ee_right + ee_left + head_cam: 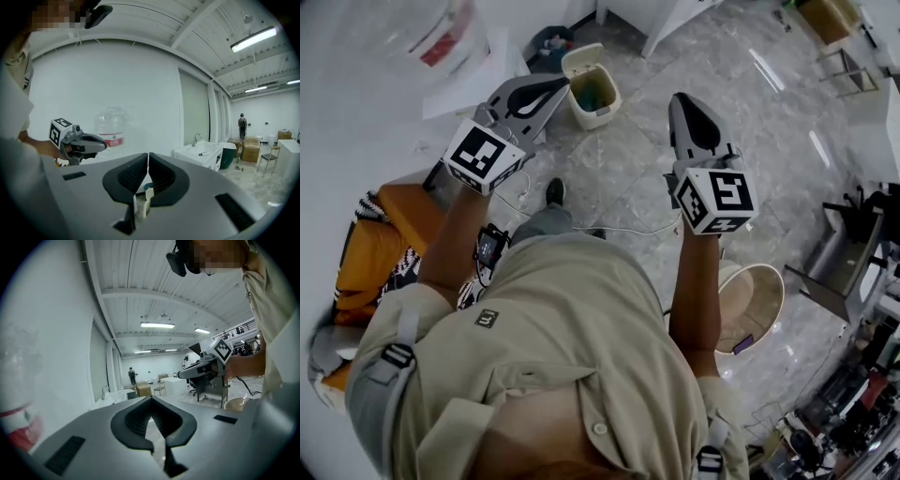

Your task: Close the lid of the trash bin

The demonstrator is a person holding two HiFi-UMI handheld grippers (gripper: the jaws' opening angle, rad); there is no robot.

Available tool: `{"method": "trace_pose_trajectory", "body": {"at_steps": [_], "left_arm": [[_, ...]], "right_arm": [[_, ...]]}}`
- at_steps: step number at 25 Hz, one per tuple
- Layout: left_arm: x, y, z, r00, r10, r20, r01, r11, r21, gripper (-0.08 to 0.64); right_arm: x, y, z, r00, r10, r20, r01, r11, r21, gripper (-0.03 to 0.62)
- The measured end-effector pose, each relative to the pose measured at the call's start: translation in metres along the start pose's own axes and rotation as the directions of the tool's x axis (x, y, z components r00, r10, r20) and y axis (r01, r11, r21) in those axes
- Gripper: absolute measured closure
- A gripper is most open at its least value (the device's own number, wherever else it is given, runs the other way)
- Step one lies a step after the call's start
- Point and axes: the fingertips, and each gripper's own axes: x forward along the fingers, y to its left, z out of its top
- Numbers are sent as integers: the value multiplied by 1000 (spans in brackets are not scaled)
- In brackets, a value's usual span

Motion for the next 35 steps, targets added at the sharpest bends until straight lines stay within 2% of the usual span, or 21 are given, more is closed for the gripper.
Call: {"method": "trace_pose_trajectory", "body": {"at_steps": [5,15,27,35], "left_arm": [[11,47,-13,999,-41,10,41,999,-33,546],[14,108,-34,996,-92,4,92,995,-32,546],[11,159,-55,995,-94,30,96,994,-57,545],[14,173,-66,997,-77,20,78,994,-77,546]], "right_arm": [[35,5,5,999,-48,-24,48,999,-9,566],[94,17,9,994,-92,-53,92,996,-10,566],[157,32,23,992,-88,-85,83,995,-63,566],[190,31,21,993,-42,-112,34,996,-79,565]]}}
